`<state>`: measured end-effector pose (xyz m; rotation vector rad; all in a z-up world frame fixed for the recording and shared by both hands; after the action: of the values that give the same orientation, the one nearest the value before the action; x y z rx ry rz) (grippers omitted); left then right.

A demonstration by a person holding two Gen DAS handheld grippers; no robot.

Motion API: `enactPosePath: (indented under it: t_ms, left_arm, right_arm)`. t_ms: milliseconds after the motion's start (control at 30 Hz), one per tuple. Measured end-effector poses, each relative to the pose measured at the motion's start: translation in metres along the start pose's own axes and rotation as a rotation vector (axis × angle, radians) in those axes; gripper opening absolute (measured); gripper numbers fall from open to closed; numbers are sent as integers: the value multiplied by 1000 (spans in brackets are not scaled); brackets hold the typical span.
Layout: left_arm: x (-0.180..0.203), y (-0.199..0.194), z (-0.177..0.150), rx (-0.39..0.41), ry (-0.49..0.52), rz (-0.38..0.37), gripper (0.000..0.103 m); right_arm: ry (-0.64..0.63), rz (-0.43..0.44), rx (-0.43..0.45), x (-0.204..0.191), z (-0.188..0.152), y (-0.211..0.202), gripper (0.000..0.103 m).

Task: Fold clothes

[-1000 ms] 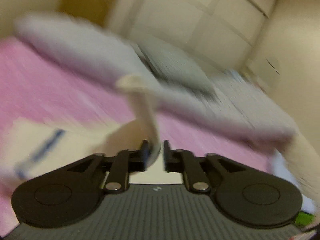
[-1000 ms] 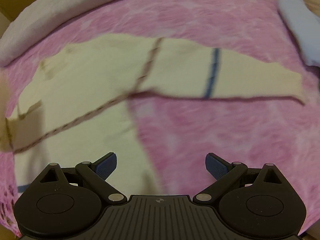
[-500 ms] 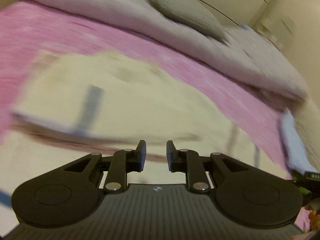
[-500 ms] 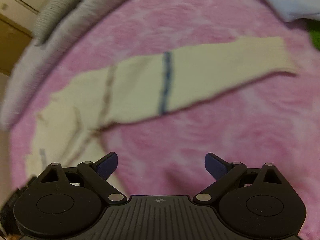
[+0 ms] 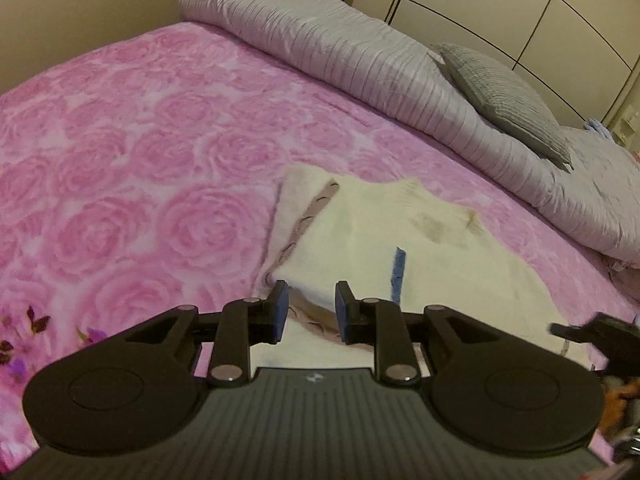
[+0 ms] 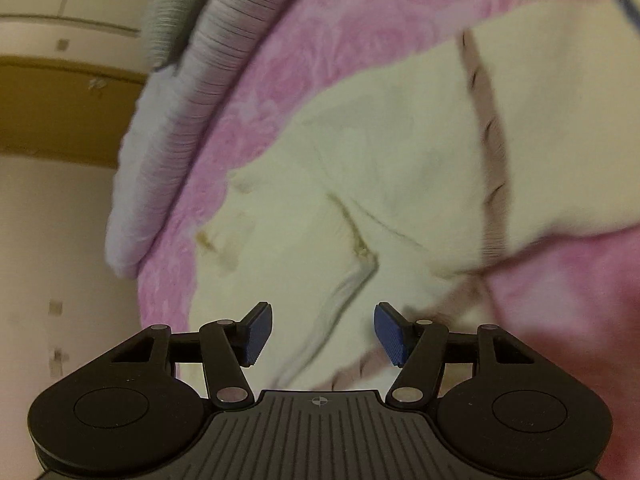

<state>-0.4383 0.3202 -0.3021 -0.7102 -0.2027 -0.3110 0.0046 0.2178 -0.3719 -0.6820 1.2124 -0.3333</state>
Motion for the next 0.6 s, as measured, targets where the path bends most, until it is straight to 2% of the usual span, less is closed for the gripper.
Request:
enactPosePath:
  t_ms: [67,133,167,200,233,300,367,433,500,533,600]
  left_arm:
    - [-6,4,0,-12,-16,-1,19]
    - [-11,13,-1,-23,-30,-1,19]
    - [-13,17,-2,-28,-36,2,19]
    - [-14,21,-2,-33,-43,1,19]
    - [-16,25,-2,-37,-50,-1,19]
    - [-16,31,0,-43,-64,-6,19]
    - [-14,35,1,-47,-63,-11,19]
    - [-9,40,2,-53,-55,-22,19]
    - [-4,46,2,-65,-52,-38,19]
    - [0,50,1,-72,-50,-40,19]
    - [9,56,-1,-86,-46,-47,19]
  right_arm:
    - [6,-52,6,4,-1,20,61]
    - [13,-67,24,6,-3,33,61]
    - [18,-66,37,7,-3,38,56]
    - [-8,-62,43,3,-3,40,40]
    - [-35,-58,49,0,-2,42,14]
    - [-73,-32,64,-6,-2,39,13]
    - [-177,-16,114,-19,-3,21,11]
    - [-264,-19,164,-30,-7,2,11]
    - [-287,-66,209,-27,-7,-12,11]
    - [-285,-80,209,-22,-7,-12,11]
    - [-225,-135,101,-3,-6,4,11]
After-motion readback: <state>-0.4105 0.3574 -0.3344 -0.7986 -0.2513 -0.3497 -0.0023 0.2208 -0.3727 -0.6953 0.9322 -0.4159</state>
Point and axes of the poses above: each gripper's, at about its wrist camera, not at the fingertips, and y roughly the way its jaws point, x to its right, z to its top, the point moved 1 cm from there along y, roughly the way its jaws point, and after that the axes turned 11 degrees about x, right-handed, at the moved point
